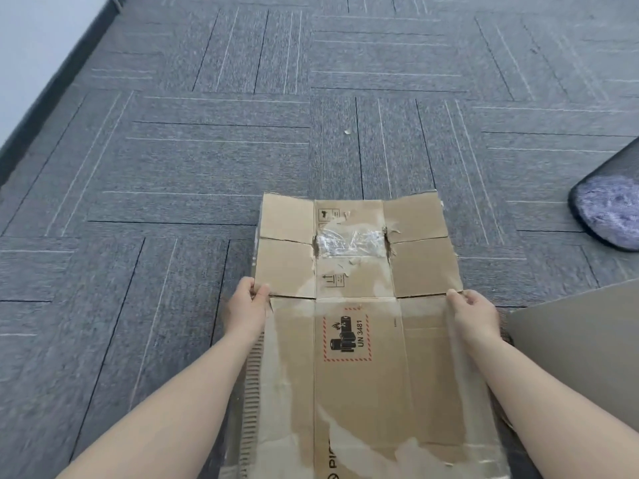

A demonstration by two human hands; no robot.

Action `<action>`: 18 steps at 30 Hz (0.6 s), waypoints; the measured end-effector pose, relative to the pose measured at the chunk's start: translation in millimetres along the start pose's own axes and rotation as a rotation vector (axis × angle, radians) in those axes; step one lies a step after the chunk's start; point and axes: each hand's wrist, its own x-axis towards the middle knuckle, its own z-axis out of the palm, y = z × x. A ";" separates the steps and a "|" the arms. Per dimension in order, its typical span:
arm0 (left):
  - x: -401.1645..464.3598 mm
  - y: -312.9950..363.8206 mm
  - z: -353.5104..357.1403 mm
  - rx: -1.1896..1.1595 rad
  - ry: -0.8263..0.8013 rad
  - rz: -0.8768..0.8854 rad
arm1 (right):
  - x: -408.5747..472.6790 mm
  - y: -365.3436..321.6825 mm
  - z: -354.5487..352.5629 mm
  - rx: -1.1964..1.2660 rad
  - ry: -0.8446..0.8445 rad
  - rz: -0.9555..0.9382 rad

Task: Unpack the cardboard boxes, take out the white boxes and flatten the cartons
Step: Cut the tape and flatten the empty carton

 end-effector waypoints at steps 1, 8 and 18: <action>3.0 -3.0 2.0 0.018 -0.002 -0.014 | 2.7 4.3 2.5 0.006 -0.011 -0.006; 15.7 -9.4 9.2 0.175 -0.024 -0.055 | 11.7 26.3 8.5 -0.067 -0.041 0.040; 9.5 -2.8 8.9 0.276 0.033 0.027 | 3.6 24.0 5.6 -0.331 0.011 0.058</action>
